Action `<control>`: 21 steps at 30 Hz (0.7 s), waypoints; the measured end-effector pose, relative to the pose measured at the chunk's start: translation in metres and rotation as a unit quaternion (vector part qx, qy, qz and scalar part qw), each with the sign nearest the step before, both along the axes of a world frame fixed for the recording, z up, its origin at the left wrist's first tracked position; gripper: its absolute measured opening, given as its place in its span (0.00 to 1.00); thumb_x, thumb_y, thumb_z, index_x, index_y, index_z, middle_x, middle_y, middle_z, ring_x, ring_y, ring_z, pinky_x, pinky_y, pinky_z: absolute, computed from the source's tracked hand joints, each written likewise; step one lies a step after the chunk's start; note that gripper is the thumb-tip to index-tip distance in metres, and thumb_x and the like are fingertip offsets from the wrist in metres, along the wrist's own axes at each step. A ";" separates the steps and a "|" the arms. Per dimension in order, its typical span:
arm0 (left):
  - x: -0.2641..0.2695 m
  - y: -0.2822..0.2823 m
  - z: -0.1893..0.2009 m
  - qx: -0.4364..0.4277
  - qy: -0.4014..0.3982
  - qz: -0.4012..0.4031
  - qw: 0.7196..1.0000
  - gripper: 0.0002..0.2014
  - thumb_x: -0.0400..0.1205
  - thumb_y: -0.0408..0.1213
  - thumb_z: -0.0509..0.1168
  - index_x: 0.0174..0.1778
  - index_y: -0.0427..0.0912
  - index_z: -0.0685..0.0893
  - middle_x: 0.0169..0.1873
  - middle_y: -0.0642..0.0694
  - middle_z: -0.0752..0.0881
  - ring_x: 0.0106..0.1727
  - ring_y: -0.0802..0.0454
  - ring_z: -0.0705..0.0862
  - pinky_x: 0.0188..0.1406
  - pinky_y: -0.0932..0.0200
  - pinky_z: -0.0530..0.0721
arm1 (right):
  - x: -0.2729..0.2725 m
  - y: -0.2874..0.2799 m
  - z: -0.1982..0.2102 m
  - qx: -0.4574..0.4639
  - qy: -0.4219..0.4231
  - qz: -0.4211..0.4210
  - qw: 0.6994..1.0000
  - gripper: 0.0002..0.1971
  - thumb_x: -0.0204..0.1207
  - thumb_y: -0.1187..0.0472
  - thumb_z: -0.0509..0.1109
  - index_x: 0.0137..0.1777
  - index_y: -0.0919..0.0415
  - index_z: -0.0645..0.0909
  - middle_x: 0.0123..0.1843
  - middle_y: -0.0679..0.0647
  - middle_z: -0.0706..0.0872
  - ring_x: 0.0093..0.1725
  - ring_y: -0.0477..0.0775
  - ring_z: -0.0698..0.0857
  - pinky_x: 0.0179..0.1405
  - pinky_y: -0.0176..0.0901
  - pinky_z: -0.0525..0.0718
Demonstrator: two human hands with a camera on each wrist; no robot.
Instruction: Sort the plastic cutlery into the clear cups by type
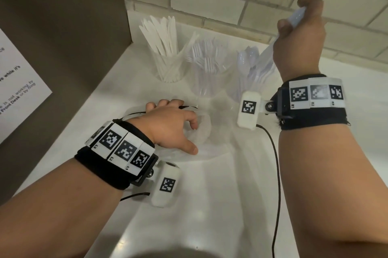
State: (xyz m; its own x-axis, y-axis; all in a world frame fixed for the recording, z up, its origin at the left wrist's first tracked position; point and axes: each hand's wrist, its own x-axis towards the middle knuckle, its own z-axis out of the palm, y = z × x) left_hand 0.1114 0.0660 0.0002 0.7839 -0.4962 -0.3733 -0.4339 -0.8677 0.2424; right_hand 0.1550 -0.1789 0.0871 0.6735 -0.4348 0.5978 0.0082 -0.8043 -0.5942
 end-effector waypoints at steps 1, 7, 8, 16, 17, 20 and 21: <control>0.000 0.001 0.000 -0.001 0.003 0.001 1.000 0.29 0.60 0.69 0.73 0.57 0.71 0.76 0.82 0.51 0.56 0.79 0.45 0.57 0.69 0.47 0.57 | 0.001 0.000 -0.004 0.003 0.004 0.001 1.000 0.20 0.80 0.68 0.59 0.72 0.63 0.68 0.59 0.59 0.82 0.54 0.51 0.80 0.44 0.27 0.71; 0.000 0.001 0.000 -0.008 0.010 0.004 1.000 0.30 0.61 0.69 0.73 0.58 0.70 0.77 0.82 0.51 0.57 0.79 0.46 0.57 0.69 0.48 0.57 | 0.002 0.001 -0.024 -0.026 0.149 -0.009 0.988 0.20 0.82 0.62 0.64 0.73 0.63 0.72 0.66 0.62 0.83 0.65 0.60 0.80 0.53 0.33 0.72; 0.000 0.001 -0.001 -0.009 0.010 0.005 1.000 0.30 0.61 0.69 0.73 0.58 0.70 0.77 0.82 0.51 0.57 0.79 0.46 0.56 0.70 0.48 0.56 | 0.002 0.002 -0.029 -0.037 0.189 -0.007 0.981 0.20 0.82 0.60 0.64 0.73 0.62 0.72 0.66 0.62 0.83 0.66 0.60 0.80 0.57 0.37 0.73; -0.002 0.003 0.000 -0.025 0.014 0.008 1.000 0.26 0.64 0.67 0.72 0.57 0.70 0.77 0.80 0.54 0.61 0.78 0.47 0.59 0.71 0.48 0.57 | -0.001 0.005 -0.036 -0.095 0.298 0.004 0.950 0.18 0.85 0.67 0.52 0.70 0.67 0.76 0.66 0.67 0.81 0.65 0.65 0.79 0.57 0.45 0.73; -0.002 0.003 0.000 -0.029 0.014 0.008 0.999 0.25 0.66 0.67 0.72 0.58 0.70 0.78 0.78 0.55 0.63 0.77 0.48 0.60 0.71 0.49 0.57 | -0.001 0.006 -0.034 -0.103 0.306 0.006 0.946 0.17 0.84 0.69 0.53 0.68 0.69 0.77 0.65 0.67 0.82 0.64 0.65 0.80 0.56 0.44 0.73; 0.001 0.005 -0.002 -0.048 0.019 0.012 0.999 0.21 0.72 0.64 0.68 0.60 0.68 0.79 0.74 0.56 0.68 0.75 0.49 0.65 0.70 0.50 0.61 | -0.005 0.010 -0.030 -0.100 0.322 0.013 0.942 0.18 0.84 0.70 0.53 0.69 0.71 0.76 0.67 0.68 0.81 0.67 0.66 0.78 0.70 0.46 0.69; 0.002 0.006 -0.003 -0.062 0.022 0.020 0.998 0.19 0.75 0.62 0.68 0.61 0.65 0.80 0.72 0.55 0.71 0.73 0.48 0.69 0.71 0.49 0.64 | -0.008 0.012 -0.029 -0.096 0.320 0.010 0.943 0.18 0.85 0.69 0.53 0.71 0.70 0.74 0.68 0.68 0.80 0.68 0.66 0.78 0.68 0.46 0.69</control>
State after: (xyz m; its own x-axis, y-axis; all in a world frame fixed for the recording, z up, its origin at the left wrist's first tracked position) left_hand 0.1135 0.0718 -0.0026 0.7878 -0.5103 -0.3449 -0.3868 -0.8457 0.3677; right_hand 0.1471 -0.1673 0.0585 0.9299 -0.3433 0.1322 -0.2861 -0.9007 -0.3270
